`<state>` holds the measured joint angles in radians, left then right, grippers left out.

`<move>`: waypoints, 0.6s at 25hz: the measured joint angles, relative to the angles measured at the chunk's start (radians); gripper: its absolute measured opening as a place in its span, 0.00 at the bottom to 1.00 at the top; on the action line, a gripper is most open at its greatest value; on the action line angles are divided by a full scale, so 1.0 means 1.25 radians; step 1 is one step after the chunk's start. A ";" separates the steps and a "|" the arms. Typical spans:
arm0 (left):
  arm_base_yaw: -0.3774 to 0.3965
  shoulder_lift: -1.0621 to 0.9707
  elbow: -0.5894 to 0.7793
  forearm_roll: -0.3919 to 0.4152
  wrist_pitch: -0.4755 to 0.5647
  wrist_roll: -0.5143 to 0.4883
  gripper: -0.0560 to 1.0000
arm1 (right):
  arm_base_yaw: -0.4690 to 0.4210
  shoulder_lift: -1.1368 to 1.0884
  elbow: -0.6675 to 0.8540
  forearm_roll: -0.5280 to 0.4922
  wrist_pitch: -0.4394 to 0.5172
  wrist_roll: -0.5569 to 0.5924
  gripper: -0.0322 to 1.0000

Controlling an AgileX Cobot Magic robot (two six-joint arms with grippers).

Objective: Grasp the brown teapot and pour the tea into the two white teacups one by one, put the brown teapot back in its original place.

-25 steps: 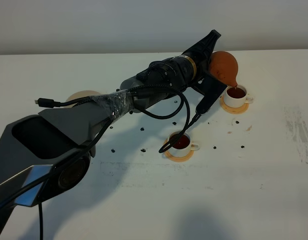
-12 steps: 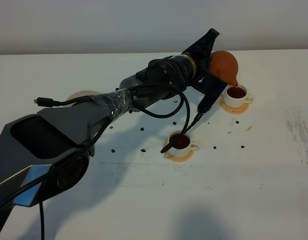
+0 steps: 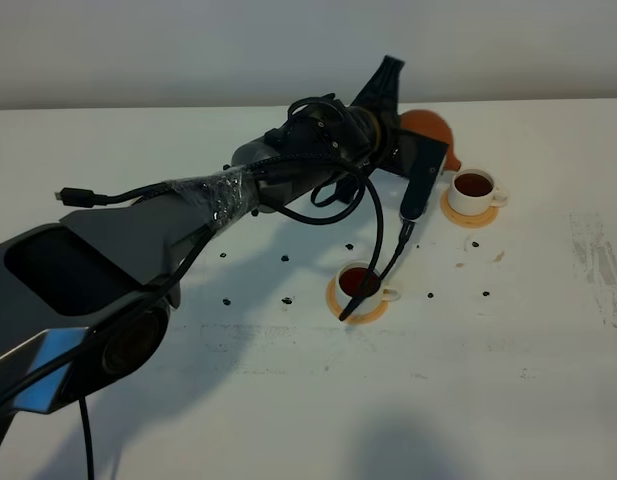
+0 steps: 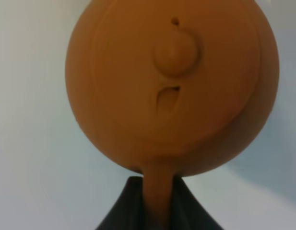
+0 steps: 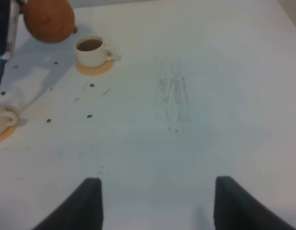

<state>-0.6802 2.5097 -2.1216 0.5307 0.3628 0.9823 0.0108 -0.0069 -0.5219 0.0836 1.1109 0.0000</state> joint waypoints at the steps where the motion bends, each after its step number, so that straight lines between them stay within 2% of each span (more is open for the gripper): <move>1: 0.000 -0.002 0.000 -0.031 0.019 -0.002 0.12 | 0.000 0.000 0.000 0.000 0.000 0.000 0.51; 5: 0.001 -0.033 0.000 -0.146 0.072 -0.044 0.12 | 0.000 0.000 0.000 0.000 0.000 0.000 0.51; 8: 0.001 -0.070 0.000 -0.203 0.121 -0.099 0.12 | 0.000 0.000 0.000 0.000 0.000 0.000 0.51; 15: 0.015 -0.124 -0.003 -0.219 0.294 -0.291 0.12 | 0.000 0.000 0.000 0.000 0.000 0.000 0.51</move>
<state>-0.6617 2.3542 -2.1250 0.2574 0.7302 0.6185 0.0108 -0.0069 -0.5219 0.0836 1.1109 0.0000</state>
